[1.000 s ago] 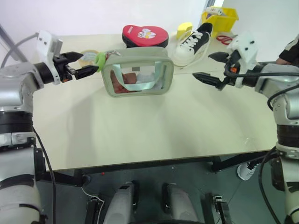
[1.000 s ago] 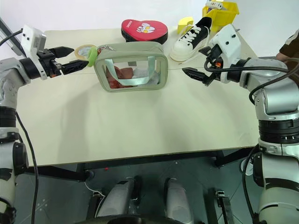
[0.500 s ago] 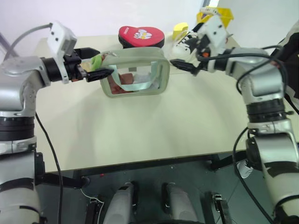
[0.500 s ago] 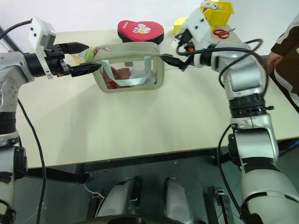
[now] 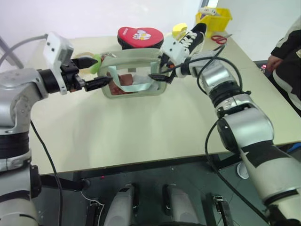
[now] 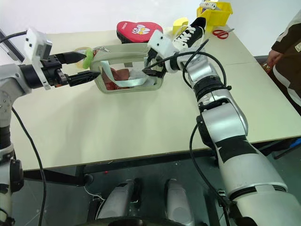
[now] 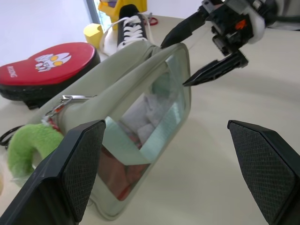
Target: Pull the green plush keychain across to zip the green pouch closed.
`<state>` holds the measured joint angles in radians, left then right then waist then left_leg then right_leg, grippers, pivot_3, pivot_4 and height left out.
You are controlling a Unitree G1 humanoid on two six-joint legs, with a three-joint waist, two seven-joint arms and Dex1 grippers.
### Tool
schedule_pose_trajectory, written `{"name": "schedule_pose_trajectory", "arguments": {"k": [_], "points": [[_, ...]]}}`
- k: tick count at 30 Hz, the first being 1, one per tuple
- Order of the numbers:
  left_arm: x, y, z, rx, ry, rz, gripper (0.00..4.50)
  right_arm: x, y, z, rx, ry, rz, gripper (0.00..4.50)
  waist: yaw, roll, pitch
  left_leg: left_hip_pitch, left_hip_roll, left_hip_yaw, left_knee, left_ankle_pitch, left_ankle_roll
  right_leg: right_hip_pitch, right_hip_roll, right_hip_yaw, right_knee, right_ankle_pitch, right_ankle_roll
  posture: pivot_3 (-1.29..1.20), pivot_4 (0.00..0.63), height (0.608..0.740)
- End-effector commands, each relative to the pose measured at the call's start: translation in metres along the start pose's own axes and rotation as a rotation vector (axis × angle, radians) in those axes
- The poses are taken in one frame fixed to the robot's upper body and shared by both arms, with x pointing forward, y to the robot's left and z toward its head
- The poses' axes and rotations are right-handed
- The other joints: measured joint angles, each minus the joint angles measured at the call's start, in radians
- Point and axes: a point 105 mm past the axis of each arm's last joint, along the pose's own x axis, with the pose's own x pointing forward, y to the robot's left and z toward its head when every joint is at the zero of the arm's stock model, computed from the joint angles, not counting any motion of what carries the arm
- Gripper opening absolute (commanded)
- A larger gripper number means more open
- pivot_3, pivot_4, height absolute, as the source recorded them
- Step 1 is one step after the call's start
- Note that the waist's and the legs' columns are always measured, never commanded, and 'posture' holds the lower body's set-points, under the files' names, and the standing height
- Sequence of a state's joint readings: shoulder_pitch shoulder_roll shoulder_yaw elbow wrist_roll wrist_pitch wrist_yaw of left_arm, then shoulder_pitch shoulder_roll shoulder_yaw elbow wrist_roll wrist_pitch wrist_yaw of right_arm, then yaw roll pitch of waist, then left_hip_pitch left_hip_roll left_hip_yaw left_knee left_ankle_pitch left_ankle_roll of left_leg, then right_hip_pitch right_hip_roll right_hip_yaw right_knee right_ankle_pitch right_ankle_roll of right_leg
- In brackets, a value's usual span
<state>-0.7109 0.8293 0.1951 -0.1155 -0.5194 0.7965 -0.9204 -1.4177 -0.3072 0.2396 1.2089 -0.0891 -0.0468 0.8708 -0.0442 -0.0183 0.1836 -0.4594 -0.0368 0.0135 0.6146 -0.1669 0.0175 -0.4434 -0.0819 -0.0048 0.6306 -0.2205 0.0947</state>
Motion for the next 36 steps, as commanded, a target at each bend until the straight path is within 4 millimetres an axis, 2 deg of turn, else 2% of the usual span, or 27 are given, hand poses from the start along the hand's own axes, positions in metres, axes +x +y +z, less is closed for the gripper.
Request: {"name": "schedule_pose_trajectory", "arguments": {"k": [1,5,6,8,12,16,21,25,29,36], "points": [[-0.011,0.000,0.017,0.037,-0.047,0.034,4.50,0.001,0.002,0.017,-0.066,-0.037,0.038,2.66,-0.003,0.000,0.000,0.000,0.000,0.000,0.000,0.000,0.000,0.000,0.000,0.000,0.000,0.000,0.000,0.00,0.150,0.740],[-0.009,-0.004,0.017,0.051,-0.038,0.038,4.50,0.001,0.002,0.018,-0.111,-0.037,0.030,0.62,-0.010,0.000,0.000,0.008,0.001,0.000,-0.003,0.000,-0.001,0.004,0.001,0.001,0.001,0.000,0.000,0.00,0.150,0.740],[-0.010,-0.003,0.017,0.052,-0.036,0.042,4.50,-0.001,-0.001,0.020,-0.168,-0.039,0.013,0.11,-0.011,0.000,0.000,0.010,0.001,0.001,-0.004,0.000,-0.001,0.005,0.001,0.001,0.001,0.000,0.000,0.00,0.150,0.740],[-0.013,0.000,0.018,0.055,-0.032,0.056,4.50,-0.005,-0.005,0.028,-0.248,-0.057,0.000,0.05,-0.012,0.000,0.000,0.011,0.002,0.001,-0.004,0.000,-0.001,0.006,0.001,0.001,0.001,0.000,0.000,0.00,0.150,0.740],[-0.017,0.004,0.020,0.057,-0.027,0.076,4.50,-0.019,-0.011,0.047,-0.281,-0.148,0.014,0.05,-0.010,0.001,0.001,0.010,0.001,0.001,-0.004,0.000,-0.001,0.006,0.001,0.001,0.001,0.000,0.000,0.00,0.150,0.740],[-0.017,0.003,0.020,0.062,-0.025,0.058,4.50,-0.036,-0.001,0.047,-0.335,-0.223,0.105,0.05,0.002,0.001,0.001,0.010,0.001,0.002,-0.004,0.000,-0.001,0.006,0.001,0.001,0.000,0.000,0.000,0.00,0.150,0.740],[-0.010,-0.005,0.020,0.051,-0.034,-0.004,4.50,-0.057,0.020,0.032,-0.353,-0.275,0.238,0.05,0.004,0.001,0.001,0.011,0.001,0.002,-0.003,0.000,-0.001,0.008,0.000,0.001,0.000,0.000,0.000,0.00,0.150,0.740],[-0.010,-0.005,0.021,0.047,-0.036,-0.009,4.50,-0.062,0.029,0.022,-0.344,-0.286,0.271,0.05,0.002,0.001,0.001,0.011,0.001,0.002,-0.003,0.000,-0.001,0.008,0.000,0.001,0.000,0.000,0.000,0.00,0.150,0.740],[-0.010,-0.010,0.019,0.046,-0.026,-0.032,4.50,-0.060,0.029,-0.008,-0.314,-0.157,0.250,0.05,0.002,0.001,0.001,0.012,0.002,0.002,-0.003,0.000,-0.001,0.008,0.000,0.002,0.000,0.000,0.000,0.00,0.150,0.740],[-0.020,-0.011,0.015,0.050,0.017,-0.055,4.50,-0.064,0.017,-0.005,-0.221,-0.161,0.179,0.05,0.005,0.001,0.001,0.016,0.002,0.002,-0.003,-0.001,-0.003,0.012,-0.002,0.002,-0.001,-0.003,-0.004,0.00,0.150,0.740]]}}
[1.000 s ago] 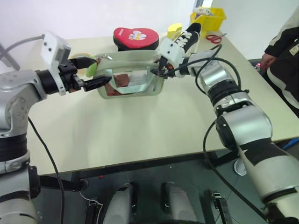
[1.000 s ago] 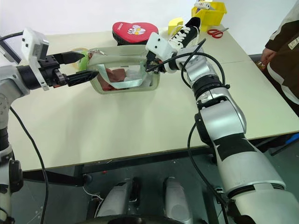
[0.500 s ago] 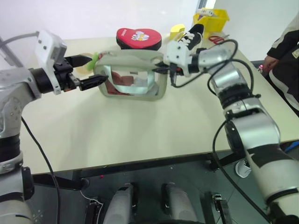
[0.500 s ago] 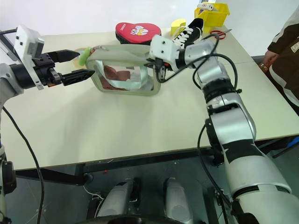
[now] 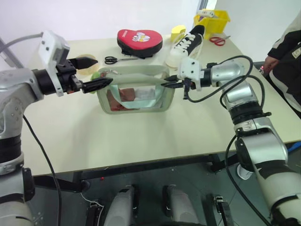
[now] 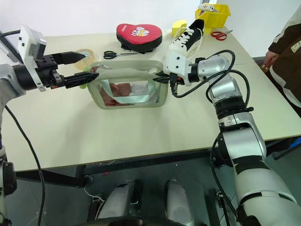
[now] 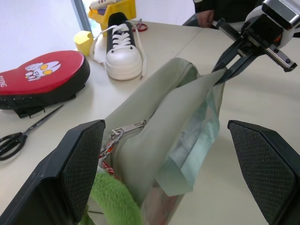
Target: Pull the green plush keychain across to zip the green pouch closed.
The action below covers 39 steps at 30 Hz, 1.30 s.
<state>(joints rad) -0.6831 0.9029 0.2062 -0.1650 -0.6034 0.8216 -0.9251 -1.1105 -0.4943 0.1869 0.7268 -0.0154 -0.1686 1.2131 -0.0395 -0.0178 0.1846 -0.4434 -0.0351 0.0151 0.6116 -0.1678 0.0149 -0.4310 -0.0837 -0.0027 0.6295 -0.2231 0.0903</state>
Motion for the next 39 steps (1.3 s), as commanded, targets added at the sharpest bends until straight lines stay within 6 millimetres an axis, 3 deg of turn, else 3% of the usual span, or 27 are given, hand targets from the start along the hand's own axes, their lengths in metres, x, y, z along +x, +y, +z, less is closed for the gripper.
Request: {"name": "schedule_pose_trajectory", "arguments": {"k": [1,8,15,19,24,25,30,37,39], "points": [[-0.011,-0.004,0.008,0.037,0.011,-0.023,4.50,-0.012,-0.013,0.011,-0.002,-0.024,-0.052,0.05,0.000,0.000,0.000,0.000,0.000,0.000,0.000,0.000,0.000,0.000,0.000,0.000,0.000,0.000,0.000,0.00,0.150,0.740],[-0.042,0.006,-0.003,0.069,0.130,0.009,4.50,-0.019,-0.014,0.035,-0.018,-0.117,-0.004,0.05,-0.001,0.000,0.000,-0.001,0.000,0.000,-0.001,0.000,-0.001,-0.002,-0.001,0.000,-0.001,0.000,-0.001,0.00,0.150,0.740],[-0.039,0.010,-0.008,0.077,0.125,0.034,4.50,-0.004,0.010,0.013,-0.006,-0.040,0.051,0.05,-0.001,0.000,0.000,-0.001,0.000,0.000,-0.002,-0.001,-0.001,-0.002,-0.002,0.001,-0.001,-0.001,-0.001,0.00,0.150,0.740],[-0.040,0.018,-0.008,0.081,0.102,0.085,4.50,-0.005,0.007,0.006,0.005,-0.004,0.010,1.59,-0.004,0.000,0.000,-0.001,0.000,0.000,-0.002,-0.001,-0.001,-0.002,-0.003,0.001,-0.001,-0.001,-0.001,0.00,0.150,0.740],[-0.053,0.041,-0.015,0.047,0.100,0.186,4.50,-0.028,-0.012,0.018,-0.044,0.018,-0.079,4.31,-0.002,0.000,0.000,-0.002,0.000,0.001,-0.003,-0.001,-0.001,-0.004,-0.003,0.000,-0.001,-0.001,-0.001,0.00,0.150,0.740],[-0.053,0.043,-0.018,0.041,0.102,0.193,4.50,-0.033,-0.014,0.023,-0.046,0.011,-0.092,4.41,0.000,0.000,0.000,-0.003,0.000,0.002,-0.003,-0.001,0.000,-0.005,-0.003,0.000,-0.001,-0.001,-0.001,0.00,0.150,0.740],[-0.046,0.041,-0.034,0.007,0.106,0.175,4.50,-0.048,-0.011,0.043,-0.031,-0.021,-0.120,4.41,0.001,0.000,0.000,-0.005,0.000,0.002,-0.003,-0.001,0.000,-0.007,-0.004,0.001,-0.001,-0.001,-0.001,0.00,0.150,0.740],[-0.033,0.038,-0.035,-0.007,0.092,0.130,4.50,-0.043,0.003,0.032,0.059,-0.011,-0.106,4.41,0.002,0.000,0.000,-0.006,0.000,0.003,-0.002,-0.001,0.000,-0.007,-0.005,0.001,-0.001,-0.001,-0.001,0.00,0.150,0.740],[-0.030,0.037,-0.035,-0.008,0.093,0.117,4.50,-0.039,0.004,0.027,0.085,-0.012,-0.108,3.89,0.001,0.000,0.000,-0.006,0.000,0.004,-0.002,-0.001,0.000,-0.008,-0.005,0.001,-0.001,-0.001,-0.001,0.00,0.150,0.740]]}}
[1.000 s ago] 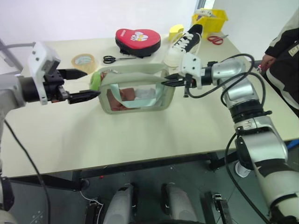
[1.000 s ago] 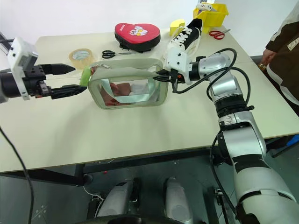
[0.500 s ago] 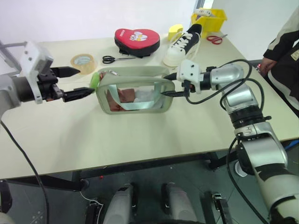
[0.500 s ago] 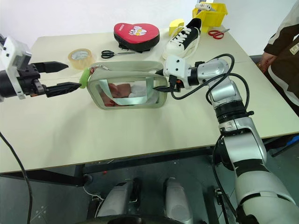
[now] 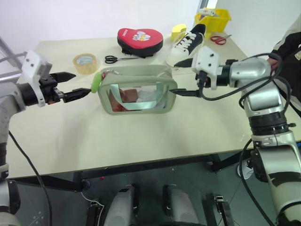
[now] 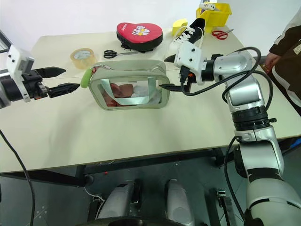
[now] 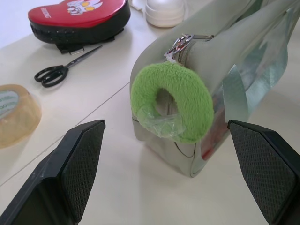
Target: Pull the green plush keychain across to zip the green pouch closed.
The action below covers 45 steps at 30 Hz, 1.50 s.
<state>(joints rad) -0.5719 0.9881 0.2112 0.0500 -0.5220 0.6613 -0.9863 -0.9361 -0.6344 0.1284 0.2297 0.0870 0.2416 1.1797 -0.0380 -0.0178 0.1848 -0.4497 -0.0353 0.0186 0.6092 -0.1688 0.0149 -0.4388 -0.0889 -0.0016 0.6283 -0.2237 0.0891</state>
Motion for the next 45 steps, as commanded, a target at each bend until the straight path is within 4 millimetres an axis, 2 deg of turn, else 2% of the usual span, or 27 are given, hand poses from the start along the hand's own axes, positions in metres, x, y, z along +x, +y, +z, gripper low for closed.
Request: {"name": "schedule_pose_trajectory", "arguments": {"k": [1,2,8,16,19,26,30,35,40,45], "points": [[0.001,-0.001,0.014,0.046,-0.034,-0.013,4.50,0.001,-0.004,0.009,-0.004,-0.041,-0.028,3.52,-0.001,0.000,0.000,0.000,0.000,0.000,0.000,0.000,0.000,0.000,0.000,0.000,0.000,0.000,0.000,0.00,0.150,0.740],[0.002,-0.002,0.013,0.049,-0.031,-0.016,4.50,0.003,-0.004,0.007,0.005,-0.039,-0.026,3.16,-0.003,0.000,0.000,0.000,0.000,0.000,0.000,0.000,0.000,-0.001,0.000,0.000,0.000,0.000,0.000,0.00,0.150,0.740],[0.012,-0.010,0.011,0.061,-0.023,-0.049,4.50,0.012,-0.009,0.000,0.022,-0.036,-0.039,0.04,-0.003,0.000,0.000,0.000,0.000,0.001,0.000,0.000,0.000,-0.001,0.000,0.000,0.000,0.000,0.000,0.00,0.150,0.740],[0.021,-0.013,0.004,0.055,-0.020,-0.041,4.50,0.013,-0.006,0.000,-0.009,-0.030,-0.025,0.04,-0.003,0.000,0.000,0.000,0.000,0.001,0.000,0.000,0.000,-0.001,0.000,0.000,0.001,0.000,0.000,0.00,0.150,0.740],[0.023,-0.010,0.005,0.057,-0.026,-0.023,3.71,0.013,-0.007,0.000,-0.015,-0.028,-0.029,0.00,-0.003,0.000,0.000,0.000,0.000,0.001,0.000,0.000,0.000,-0.001,0.000,0.000,0.001,0.000,0.000,0.00,0.150,0.740],[0.020,-0.011,0.005,0.077,-0.010,-0.036,0.15,0.014,-0.008,0.000,-0.018,-0.025,-0.033,0.00,-0.003,0.000,0.000,0.000,0.000,0.001,0.001,0.000,0.000,0.000,0.000,0.000,0.001,0.000,0.000,0.00,0.150,0.740],[0.018,-0.007,0.013,0.081,-0.022,-0.022,0.06,0.014,-0.009,0.000,-0.019,-0.025,-0.034,0.00,-0.003,0.000,0.000,0.000,0.000,0.001,0.001,0.000,0.000,0.000,0.000,0.000,0.001,0.000,0.000,0.00,0.150,0.740],[0.018,-0.007,0.043,0.106,-0.117,-0.029,0.06,0.015,-0.008,0.000,-0.020,-0.027,-0.040,0.00,-0.002,0.000,0.000,-0.001,0.000,0.001,0.001,0.000,0.000,0.000,0.000,0.000,0.001,0.000,0.000,0.00,0.150,0.740],[0.033,-0.018,0.060,0.165,-0.151,-0.058,0.06,0.017,-0.007,0.000,-0.009,-0.031,-0.041,0.00,-0.003,0.000,0.000,0.000,0.000,0.001,0.001,0.000,0.001,0.000,0.001,-0.001,0.001,0.000,0.000,0.00,0.150,0.740],[0.071,-0.044,0.064,0.267,-0.159,-0.083,0.06,0.018,-0.009,0.002,-0.005,-0.036,-0.053,0.00,0.004,0.000,0.000,0.001,0.000,0.001,0.003,0.001,0.003,0.002,0.001,-0.001,0.001,0.001,0.001,0.00,0.150,0.740]]}}
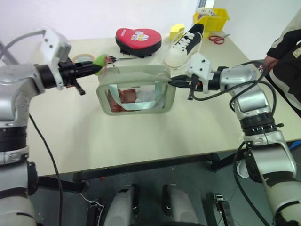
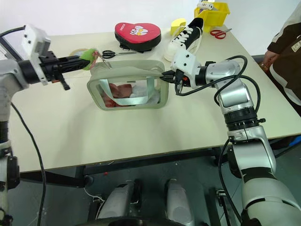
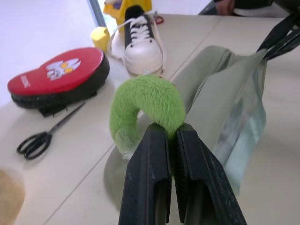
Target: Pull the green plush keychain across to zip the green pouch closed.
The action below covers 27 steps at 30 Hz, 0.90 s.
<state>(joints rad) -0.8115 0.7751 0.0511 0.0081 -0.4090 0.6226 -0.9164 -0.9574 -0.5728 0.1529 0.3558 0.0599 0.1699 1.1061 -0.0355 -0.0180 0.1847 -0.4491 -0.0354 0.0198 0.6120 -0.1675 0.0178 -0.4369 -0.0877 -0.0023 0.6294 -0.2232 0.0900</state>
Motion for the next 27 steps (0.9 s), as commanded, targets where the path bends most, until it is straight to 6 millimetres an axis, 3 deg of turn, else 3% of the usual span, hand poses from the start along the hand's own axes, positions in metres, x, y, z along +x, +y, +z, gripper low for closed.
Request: {"name": "schedule_pose_trajectory", "arguments": {"k": [1,5,9,14,18,21,27], "points": [[0.014,-0.008,0.011,0.121,-0.005,-0.008,0.06,0.001,-0.004,0.015,-0.034,-0.032,-0.010,0.00,0.000,0.000,0.000,0.000,0.000,0.000,0.000,0.000,0.000,0.000,0.000,0.000,0.000,0.000,0.000,0.00,0.150,0.740],[0.022,-0.011,0.001,0.182,0.033,-0.024,0.06,0.001,-0.004,0.014,-0.029,-0.030,-0.011,0.00,-0.005,0.000,0.000,0.000,0.000,0.000,0.000,0.000,0.001,-0.001,0.001,0.000,0.000,0.001,0.002,0.00,0.150,0.740],[0.017,-0.007,0.004,0.191,0.031,-0.033,1.48,0.000,-0.004,0.014,-0.025,-0.031,-0.011,0.00,-0.004,0.000,0.000,0.000,0.000,0.000,0.001,0.000,0.001,0.000,0.001,0.000,0.000,0.001,0.002,0.00,0.150,0.740],[-0.003,-0.002,0.009,0.182,0.070,-0.047,3.98,-0.001,-0.005,0.013,-0.018,-0.029,-0.013,0.00,-0.006,0.000,0.000,0.000,0.000,0.000,0.001,0.000,0.001,0.000,0.001,0.000,0.000,0.001,0.001,0.00,0.150,0.740],[-0.027,0.008,0.011,0.192,0.128,-0.036,3.98,-0.002,-0.006,0.012,-0.017,-0.027,-0.015,0.00,-0.005,0.000,0.000,0.000,0.000,0.000,0.001,0.000,0.001,0.000,0.001,0.000,0.000,0.000,0.000,0.00,0.150,0.740],[-0.044,0.020,-0.001,0.165,0.188,0.020,3.98,-0.001,-0.006,0.013,-0.018,-0.029,-0.015,0.00,-0.005,0.000,0.000,0.000,0.000,0.000,0.000,0.000,0.001,0.000,0.001,0.000,0.000,0.000,0.000,0.00,0.150,0.740],[-0.034,0.017,-0.036,0.159,0.230,0.056,3.98,0.001,-0.005,0.015,-0.021,-0.033,-0.007,0.00,0.002,-0.001,0.000,0.003,0.000,0.000,0.001,0.000,0.001,0.003,0.000,0.000,0.000,0.000,0.000,0.00,0.150,0.740]]}}
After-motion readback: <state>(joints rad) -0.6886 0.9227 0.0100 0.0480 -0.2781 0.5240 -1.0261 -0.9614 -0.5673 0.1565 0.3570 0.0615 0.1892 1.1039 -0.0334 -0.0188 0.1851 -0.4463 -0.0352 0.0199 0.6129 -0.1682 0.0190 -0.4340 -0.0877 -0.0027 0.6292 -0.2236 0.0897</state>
